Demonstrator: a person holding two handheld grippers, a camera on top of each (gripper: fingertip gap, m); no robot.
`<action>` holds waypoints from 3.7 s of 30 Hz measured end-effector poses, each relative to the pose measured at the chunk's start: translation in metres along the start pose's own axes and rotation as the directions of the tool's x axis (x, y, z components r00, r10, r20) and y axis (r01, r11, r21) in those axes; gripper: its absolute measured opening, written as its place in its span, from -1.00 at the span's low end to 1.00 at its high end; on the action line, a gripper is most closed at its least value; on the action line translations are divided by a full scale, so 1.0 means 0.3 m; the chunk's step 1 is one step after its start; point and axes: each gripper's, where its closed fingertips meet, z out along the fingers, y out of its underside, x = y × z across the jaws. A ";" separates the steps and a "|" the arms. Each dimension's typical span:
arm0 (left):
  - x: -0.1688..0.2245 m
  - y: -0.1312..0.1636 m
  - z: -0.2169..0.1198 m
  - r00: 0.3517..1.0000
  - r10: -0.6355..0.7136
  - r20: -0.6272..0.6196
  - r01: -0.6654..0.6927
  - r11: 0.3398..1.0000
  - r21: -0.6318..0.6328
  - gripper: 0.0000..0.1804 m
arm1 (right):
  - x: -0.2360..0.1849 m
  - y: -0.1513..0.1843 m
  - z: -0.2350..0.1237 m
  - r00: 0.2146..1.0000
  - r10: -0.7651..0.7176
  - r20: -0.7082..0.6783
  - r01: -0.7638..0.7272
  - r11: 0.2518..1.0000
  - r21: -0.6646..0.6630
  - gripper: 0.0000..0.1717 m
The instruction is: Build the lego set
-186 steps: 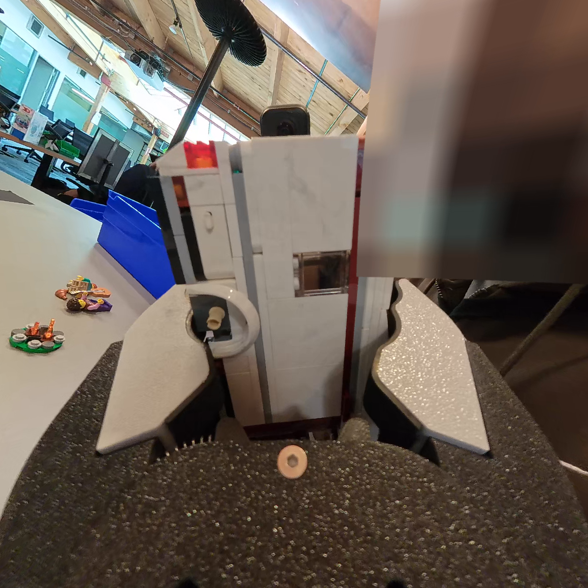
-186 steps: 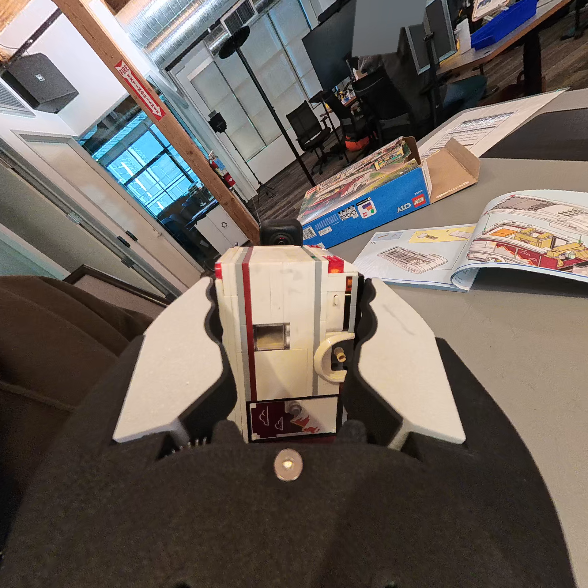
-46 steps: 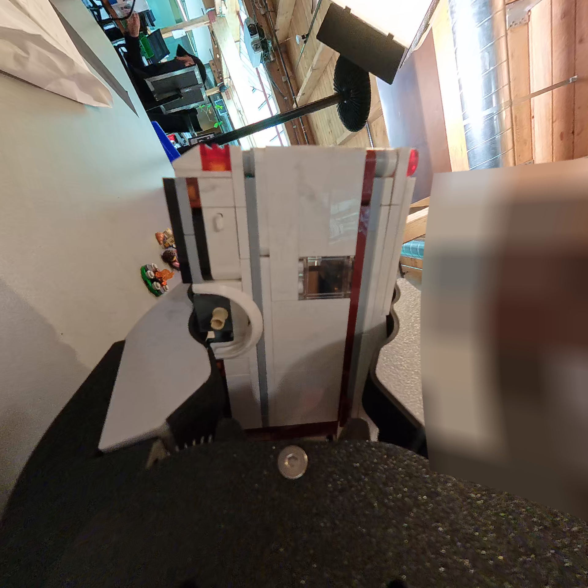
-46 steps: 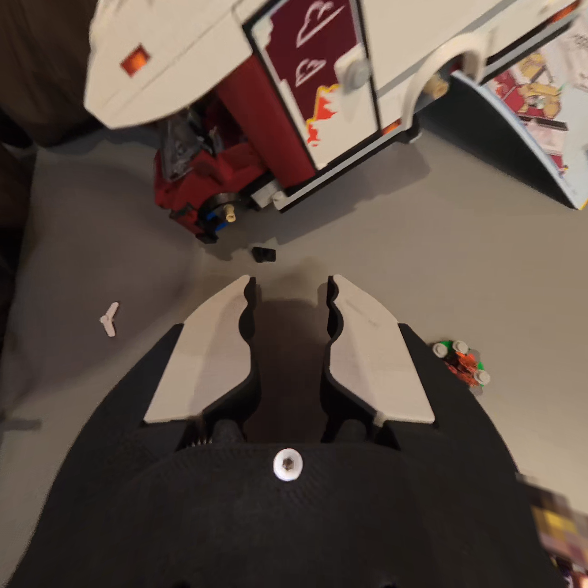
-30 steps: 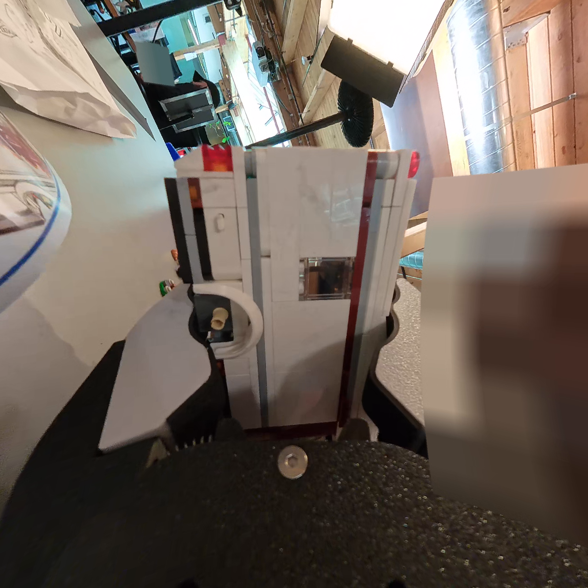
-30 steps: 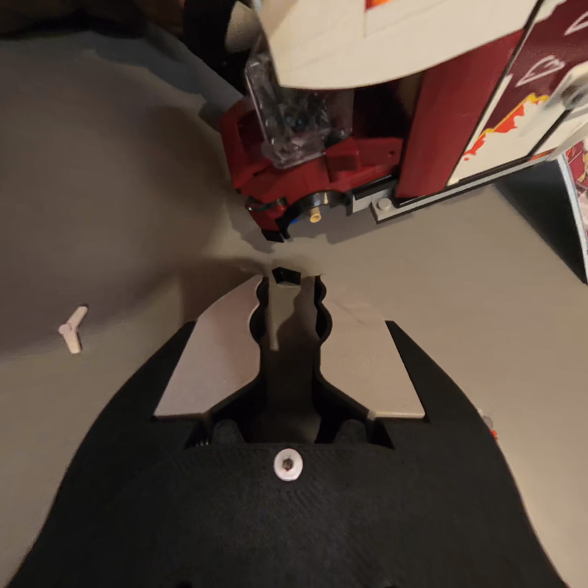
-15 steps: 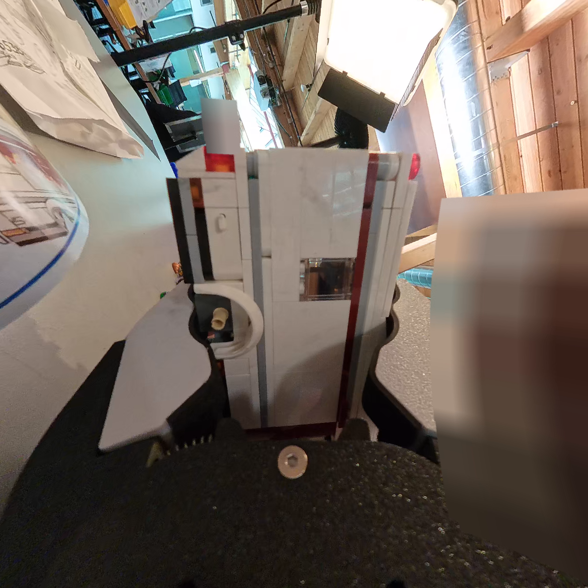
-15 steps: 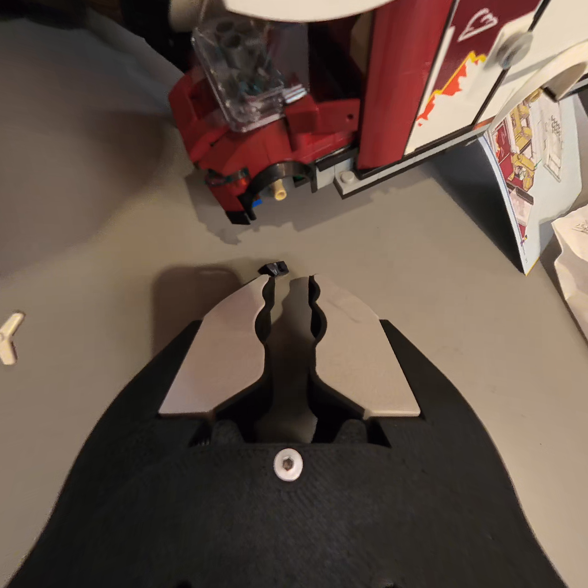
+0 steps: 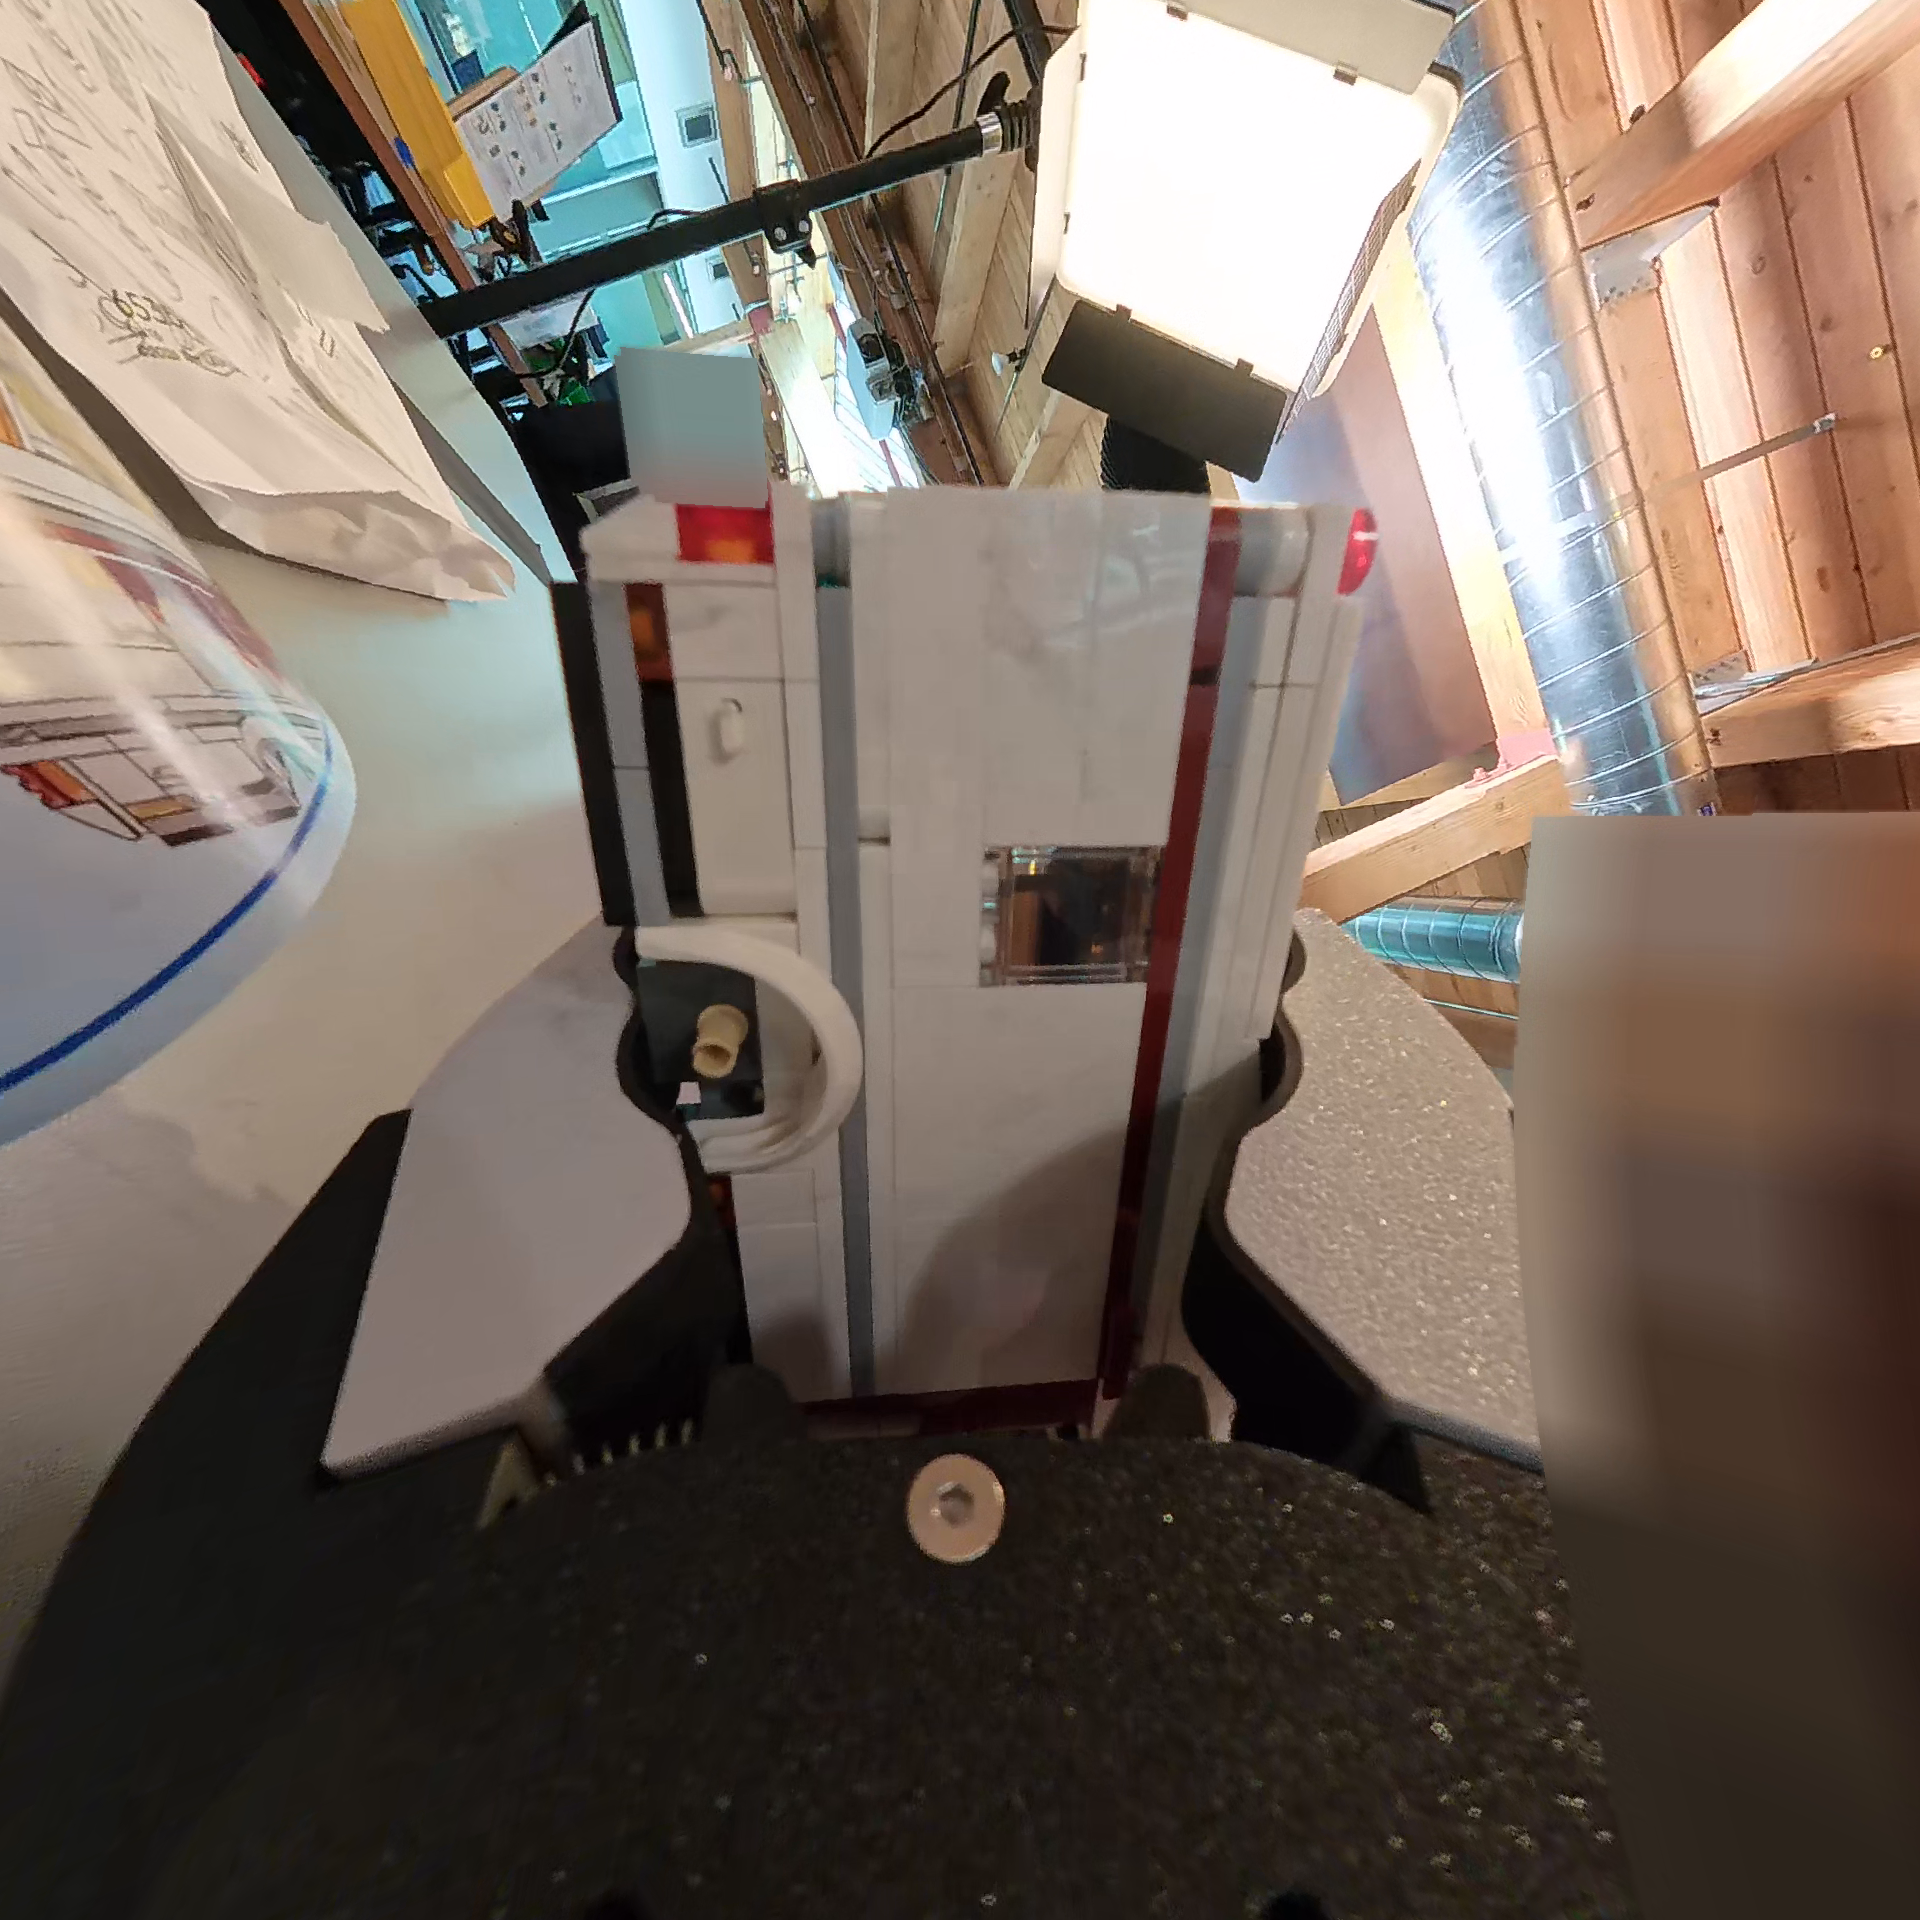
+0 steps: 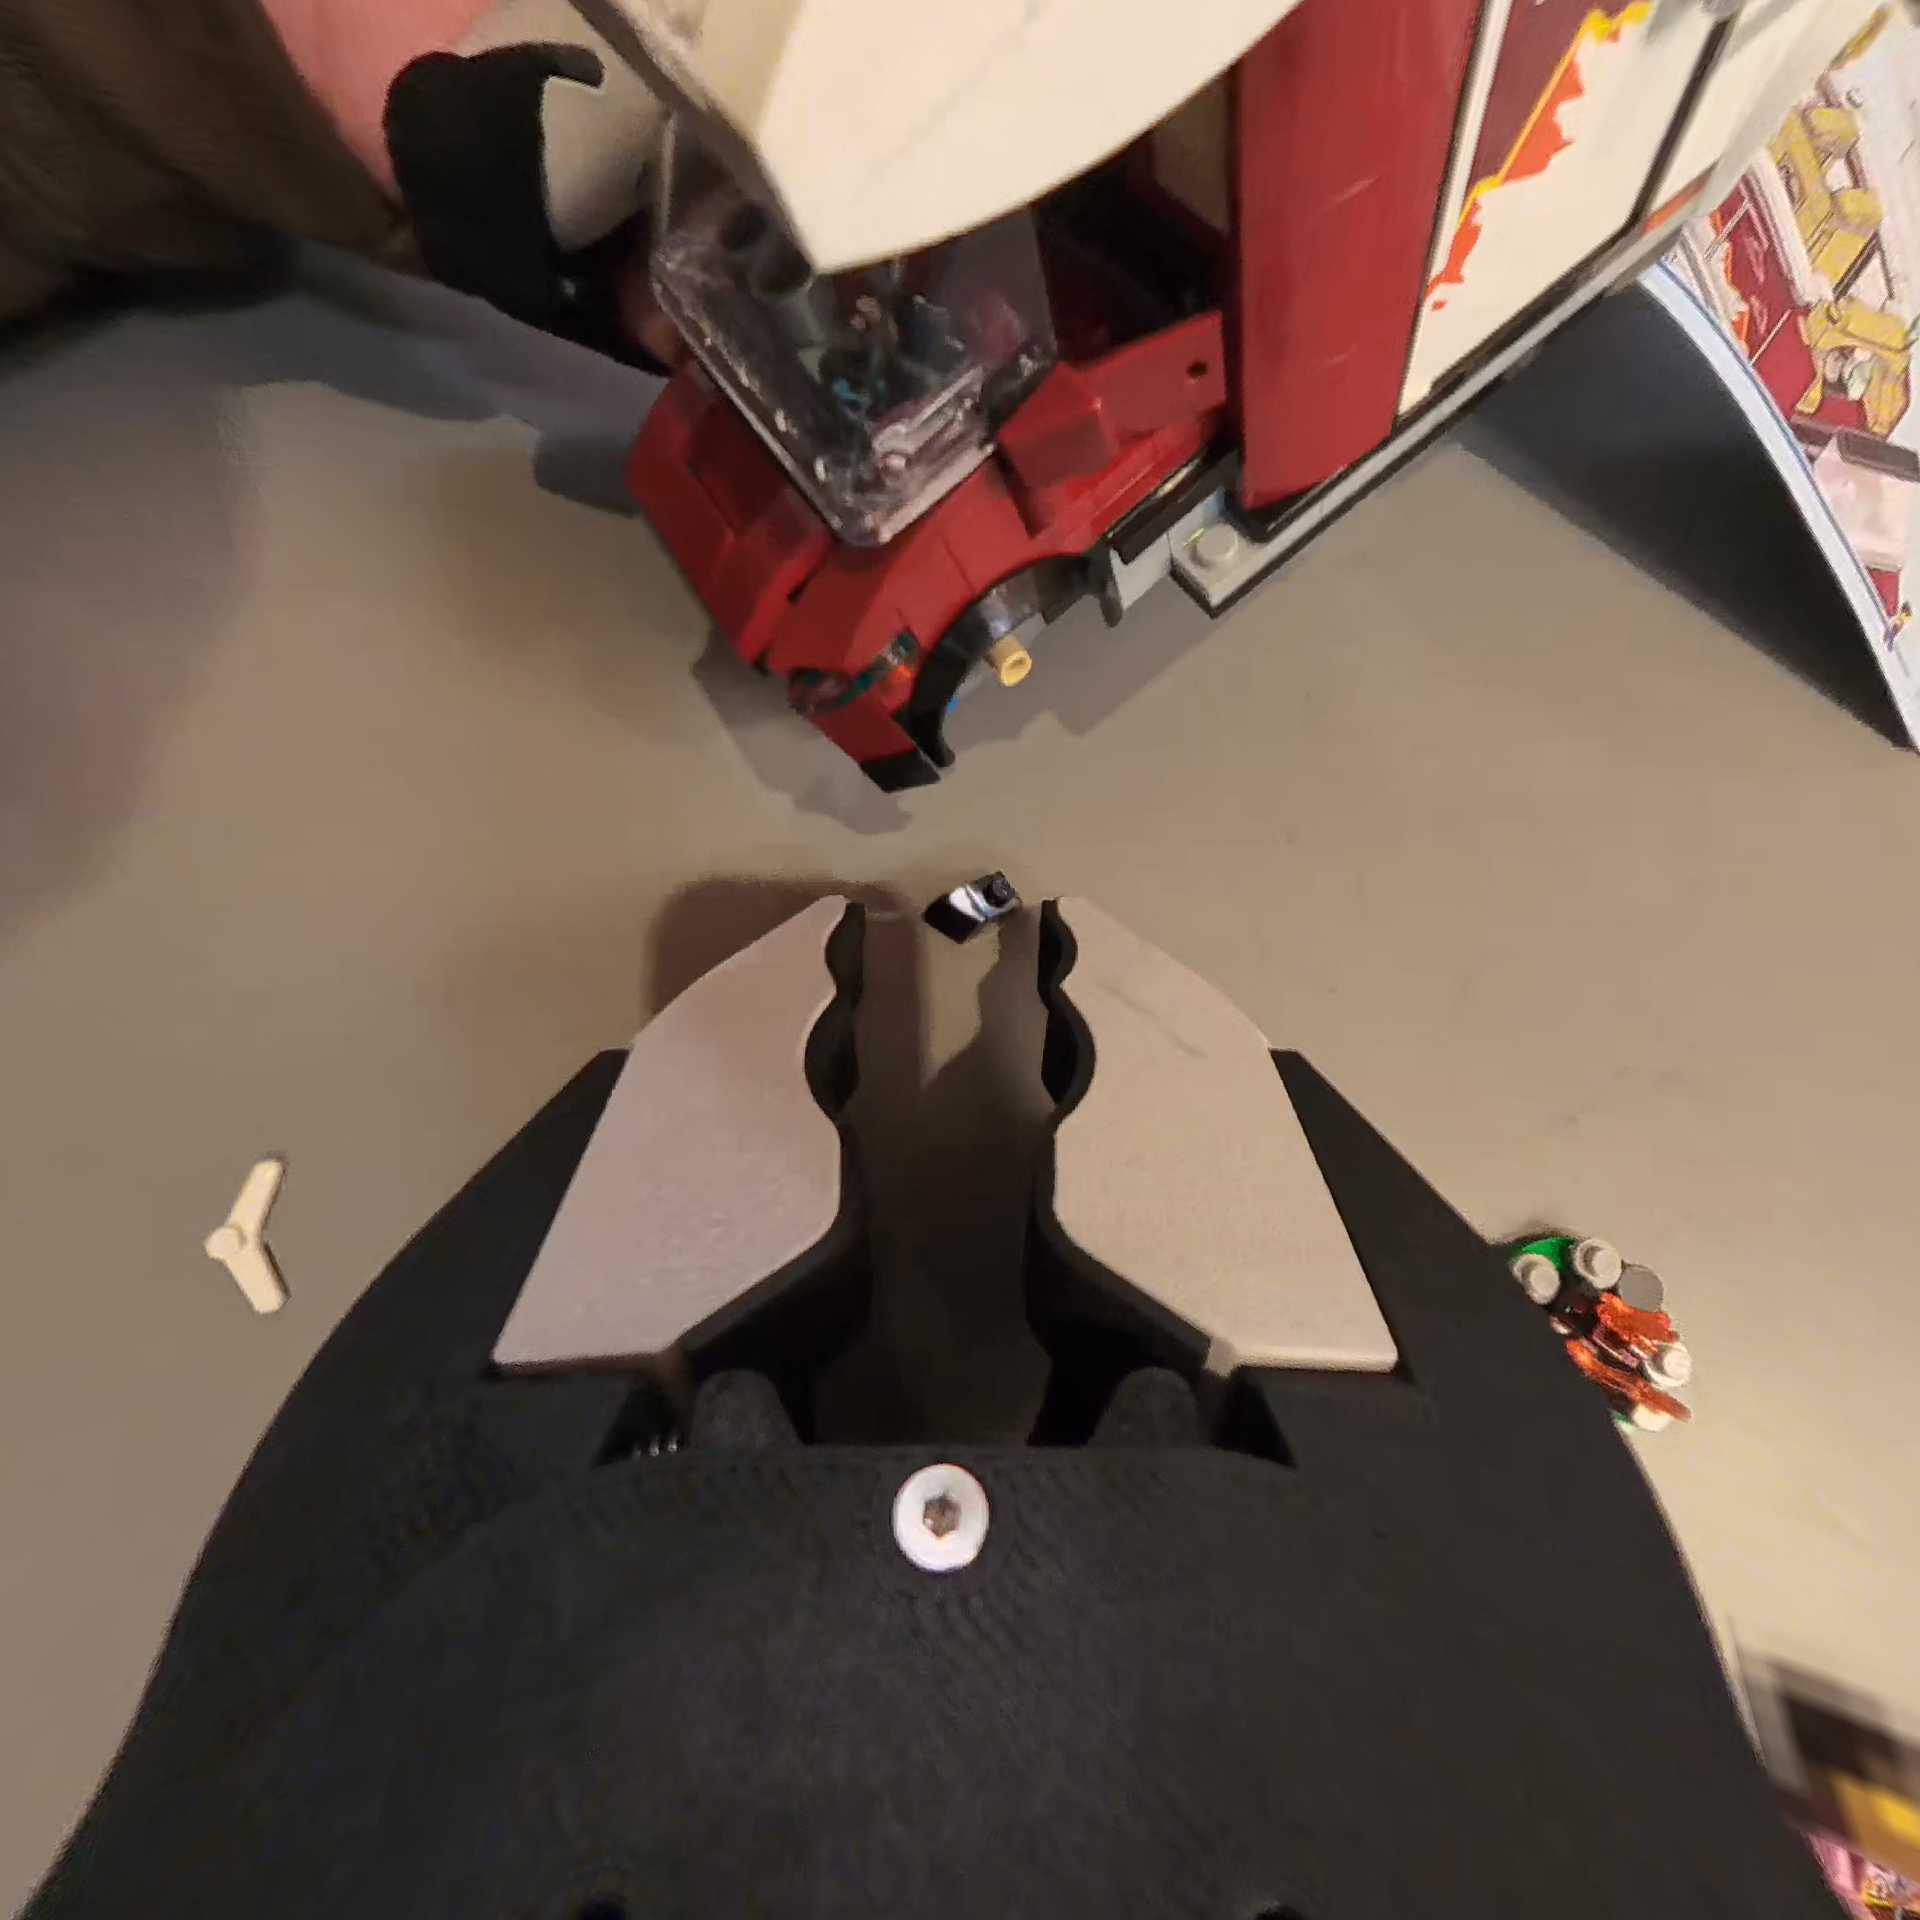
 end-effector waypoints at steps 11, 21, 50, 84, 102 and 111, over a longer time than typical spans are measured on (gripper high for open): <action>-0.016 -0.010 -0.006 0.999 -0.038 -0.012 0.038 0.999 0.021 0.22 | 0.018 0.001 -0.001 0.993 -0.085 -0.076 0.085 0.996 -0.001 -0.87; -0.013 -0.003 -0.003 0.999 -0.036 -0.018 0.037 0.999 0.009 0.22 | 0.035 0.030 -0.054 0.993 -0.115 -0.039 0.117 0.992 0.037 -0.77; 0.030 0.019 0.018 0.952 -0.190 -0.239 0.215 0.973 0.083 0.21 | 0.069 -0.172 -0.232 0.963 -0.160 -0.216 0.238 0.881 0.409 -0.89; 0.092 0.058 0.032 0.863 -0.282 -0.419 0.354 0.929 0.105 0.21 | 0.028 -0.213 -0.288 0.963 -0.227 -0.146 0.269 0.855 0.443 -0.89; 0.132 0.062 0.023 0.811 -0.303 -0.500 0.405 0.908 0.107 0.21 | 0.016 -0.267 -0.341 0.982 -0.163 -0.093 0.187 0.830 0.525 -0.91; 0.182 0.055 0.007 0.834 -0.173 -0.523 0.289 0.946 0.147 0.20 | 0.072 -0.227 -0.320 0.943 0.303 0.141 -0.334 0.868 0.367 -0.74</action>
